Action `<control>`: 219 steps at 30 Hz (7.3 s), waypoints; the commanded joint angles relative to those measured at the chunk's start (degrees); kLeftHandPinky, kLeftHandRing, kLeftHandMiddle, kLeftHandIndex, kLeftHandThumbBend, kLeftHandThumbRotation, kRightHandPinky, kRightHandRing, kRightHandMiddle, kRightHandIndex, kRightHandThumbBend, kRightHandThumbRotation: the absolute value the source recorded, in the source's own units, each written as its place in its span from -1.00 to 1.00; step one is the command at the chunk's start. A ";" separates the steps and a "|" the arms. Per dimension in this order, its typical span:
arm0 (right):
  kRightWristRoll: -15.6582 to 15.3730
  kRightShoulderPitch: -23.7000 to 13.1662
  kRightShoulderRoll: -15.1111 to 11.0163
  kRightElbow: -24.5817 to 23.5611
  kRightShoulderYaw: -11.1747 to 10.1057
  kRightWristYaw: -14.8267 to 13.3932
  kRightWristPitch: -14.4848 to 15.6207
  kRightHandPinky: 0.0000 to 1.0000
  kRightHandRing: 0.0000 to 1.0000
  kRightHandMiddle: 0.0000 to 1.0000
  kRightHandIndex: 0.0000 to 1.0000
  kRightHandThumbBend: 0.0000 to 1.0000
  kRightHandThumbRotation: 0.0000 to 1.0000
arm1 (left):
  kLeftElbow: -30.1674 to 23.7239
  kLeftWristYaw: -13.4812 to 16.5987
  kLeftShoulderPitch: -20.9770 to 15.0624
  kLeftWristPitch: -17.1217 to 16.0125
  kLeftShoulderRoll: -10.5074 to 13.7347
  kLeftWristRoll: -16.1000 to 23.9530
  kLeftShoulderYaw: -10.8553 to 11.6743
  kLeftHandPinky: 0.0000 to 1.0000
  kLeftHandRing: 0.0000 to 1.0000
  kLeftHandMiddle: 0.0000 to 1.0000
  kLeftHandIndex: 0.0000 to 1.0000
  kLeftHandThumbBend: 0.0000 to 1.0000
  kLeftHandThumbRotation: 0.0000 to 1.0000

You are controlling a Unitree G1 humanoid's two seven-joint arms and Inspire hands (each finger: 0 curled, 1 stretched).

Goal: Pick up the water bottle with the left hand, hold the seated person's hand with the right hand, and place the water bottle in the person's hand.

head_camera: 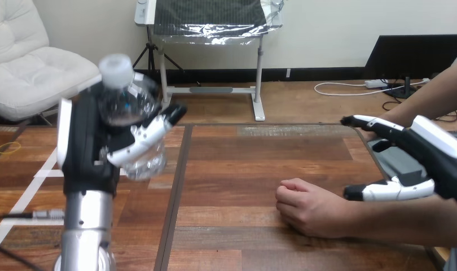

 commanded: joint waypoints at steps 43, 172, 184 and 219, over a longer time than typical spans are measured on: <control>-4.22 -14.33 -5.86 9.46 4.65 13.22 5.96 0.51 0.91 0.96 0.89 1.00 -0.28 | -7.38 -1.34 -8.79 -2.91 -0.97 -2.82 -0.16 -0.56 -0.43 -0.31 -0.24 0.19 -1.00; -35.41 -15.01 -1.63 18.60 25.27 -4.63 3.35 -0.28 0.01 0.18 0.17 1.00 -0.47 | -7.53 -3.45 -7.90 -2.93 -1.58 -8.66 1.78 -0.55 -0.44 -0.31 -0.22 0.23 -1.00; -34.86 -15.45 -1.06 21.13 25.83 -7.33 2.14 -0.65 -0.46 -0.21 0.03 1.00 -0.59 | -7.22 -3.54 -8.13 -3.22 -1.63 -8.64 2.00 -0.55 -0.43 -0.31 -0.21 0.24 -1.00; -34.57 -15.94 0.83 27.55 26.08 -18.32 -2.69 -0.81 -0.69 -0.52 -0.41 0.84 -0.92 | -6.80 -3.85 -8.02 -3.02 -1.73 -9.25 2.12 -0.54 -0.43 -0.30 -0.21 0.24 -1.00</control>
